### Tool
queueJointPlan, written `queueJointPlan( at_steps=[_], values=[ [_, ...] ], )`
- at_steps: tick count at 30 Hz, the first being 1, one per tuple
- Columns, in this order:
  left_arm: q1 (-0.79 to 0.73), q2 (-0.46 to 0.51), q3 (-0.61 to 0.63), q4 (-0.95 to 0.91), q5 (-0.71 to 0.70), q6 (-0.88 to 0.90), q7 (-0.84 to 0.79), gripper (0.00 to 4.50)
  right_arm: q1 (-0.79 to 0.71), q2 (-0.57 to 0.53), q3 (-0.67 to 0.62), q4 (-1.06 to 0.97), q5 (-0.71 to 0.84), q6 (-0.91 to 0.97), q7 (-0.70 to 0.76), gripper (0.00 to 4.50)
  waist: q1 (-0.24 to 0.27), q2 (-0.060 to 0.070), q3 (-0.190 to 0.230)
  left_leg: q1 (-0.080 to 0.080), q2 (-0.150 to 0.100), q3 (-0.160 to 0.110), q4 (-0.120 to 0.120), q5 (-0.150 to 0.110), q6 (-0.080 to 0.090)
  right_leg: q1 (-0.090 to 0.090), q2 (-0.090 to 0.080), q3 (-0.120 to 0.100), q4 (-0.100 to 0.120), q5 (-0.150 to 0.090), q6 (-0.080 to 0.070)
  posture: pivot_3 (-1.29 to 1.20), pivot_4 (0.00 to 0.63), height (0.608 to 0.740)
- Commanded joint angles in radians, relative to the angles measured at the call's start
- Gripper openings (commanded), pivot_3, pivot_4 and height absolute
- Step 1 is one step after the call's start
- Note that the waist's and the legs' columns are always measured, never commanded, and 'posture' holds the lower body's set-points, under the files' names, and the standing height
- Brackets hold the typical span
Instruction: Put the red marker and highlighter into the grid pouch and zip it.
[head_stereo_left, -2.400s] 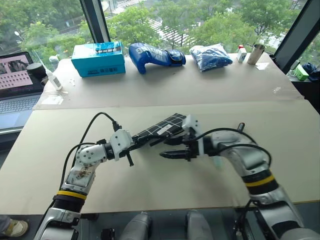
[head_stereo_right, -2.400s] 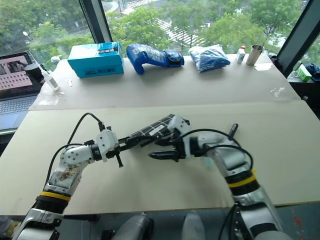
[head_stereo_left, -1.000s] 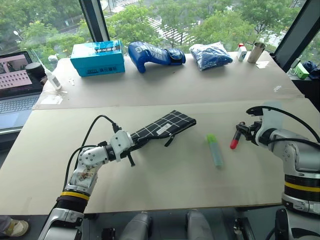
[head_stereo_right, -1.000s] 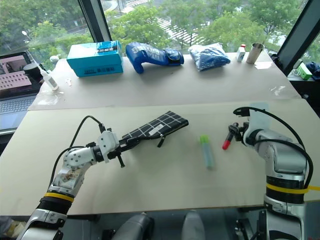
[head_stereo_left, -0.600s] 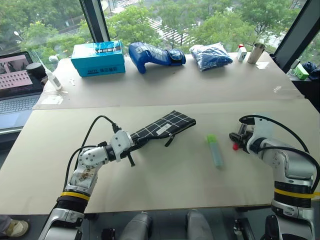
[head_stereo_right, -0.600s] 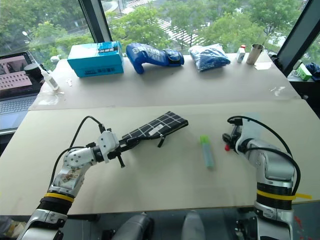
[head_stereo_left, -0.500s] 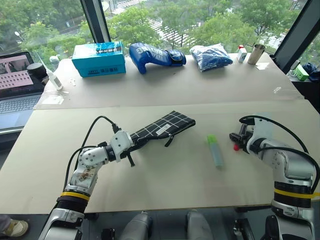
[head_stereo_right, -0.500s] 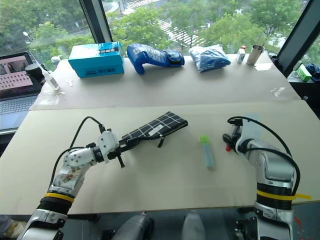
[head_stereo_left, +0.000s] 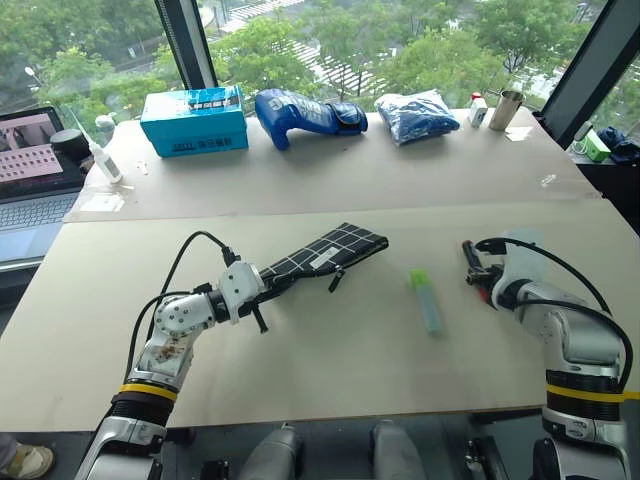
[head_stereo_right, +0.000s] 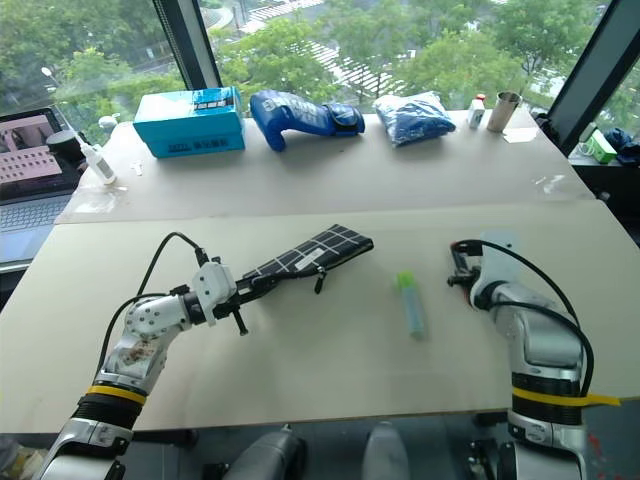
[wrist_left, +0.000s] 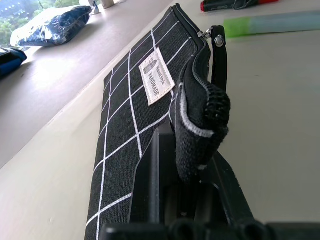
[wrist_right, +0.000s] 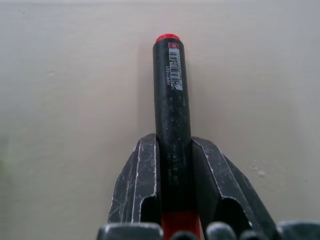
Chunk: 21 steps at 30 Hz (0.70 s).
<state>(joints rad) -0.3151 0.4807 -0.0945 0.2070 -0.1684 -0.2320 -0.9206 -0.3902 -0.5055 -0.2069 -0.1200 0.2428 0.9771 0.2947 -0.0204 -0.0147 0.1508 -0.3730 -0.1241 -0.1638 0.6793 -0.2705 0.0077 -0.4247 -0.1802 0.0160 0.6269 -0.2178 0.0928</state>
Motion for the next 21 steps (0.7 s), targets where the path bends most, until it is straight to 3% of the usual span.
queueJointPlan(
  at_steps=[1, 3, 5, 10, 21],
  values=[
    [-0.017, 0.033, 0.026, -0.040, -0.056, 0.049, -0.049, 0.00, -0.086, -0.113, 0.070, -0.245, 0.113, -0.195, 0.296, 0.51, -0.005, 0.004, 0.002, -0.001, 0.000, 0.000, 0.000, 0.000, 0.000, -0.001, 0.000, 0.000, 0.000, 0.000, 0.000, 0.00, 0.150, 0.740],
    [-0.030, 0.042, 0.028, -0.027, -0.067, 0.078, -0.067, 0.00, -0.054, -0.225, 0.116, -0.377, 0.174, -0.270, 0.510, 0.51, -0.002, 0.005, 0.003, -0.002, 0.000, 0.000, 0.000, 0.000, 0.000, -0.002, 0.000, 0.000, 0.000, 0.000, 0.000, 0.00, 0.150, 0.740],
    [-0.042, 0.046, 0.030, -0.016, -0.073, 0.092, -0.077, 0.00, -0.024, -0.330, 0.151, -0.424, 0.184, -0.320, 0.637, 0.51, 0.006, 0.004, 0.002, -0.002, 0.000, 0.000, -0.001, 0.000, 0.000, -0.001, 0.001, -0.002, -0.001, -0.001, 0.001, 0.00, 0.150, 0.740],
    [-0.068, 0.037, 0.033, 0.015, -0.074, 0.086, -0.087, 0.00, 0.025, -0.506, 0.270, -0.373, 0.001, -0.543, 0.740, 0.51, 0.009, 0.000, 0.003, -0.002, -0.001, 0.001, 0.003, 0.000, 0.000, 0.003, -0.002, -0.003, -0.003, 0.000, 0.002, 0.00, 0.150, 0.740],
    [-0.057, -0.008, -0.017, -0.023, -0.066, 0.080, -0.127, 0.00, -0.107, -0.471, 0.382, -0.176, -0.235, -0.771, 0.710, 0.51, 0.008, 0.000, 0.003, -0.002, 0.000, 0.003, 0.001, 0.002, -0.005, -0.001, -0.001, -0.002, -0.003, 0.000, 0.002, 0.00, 0.150, 0.740]
  ],
)
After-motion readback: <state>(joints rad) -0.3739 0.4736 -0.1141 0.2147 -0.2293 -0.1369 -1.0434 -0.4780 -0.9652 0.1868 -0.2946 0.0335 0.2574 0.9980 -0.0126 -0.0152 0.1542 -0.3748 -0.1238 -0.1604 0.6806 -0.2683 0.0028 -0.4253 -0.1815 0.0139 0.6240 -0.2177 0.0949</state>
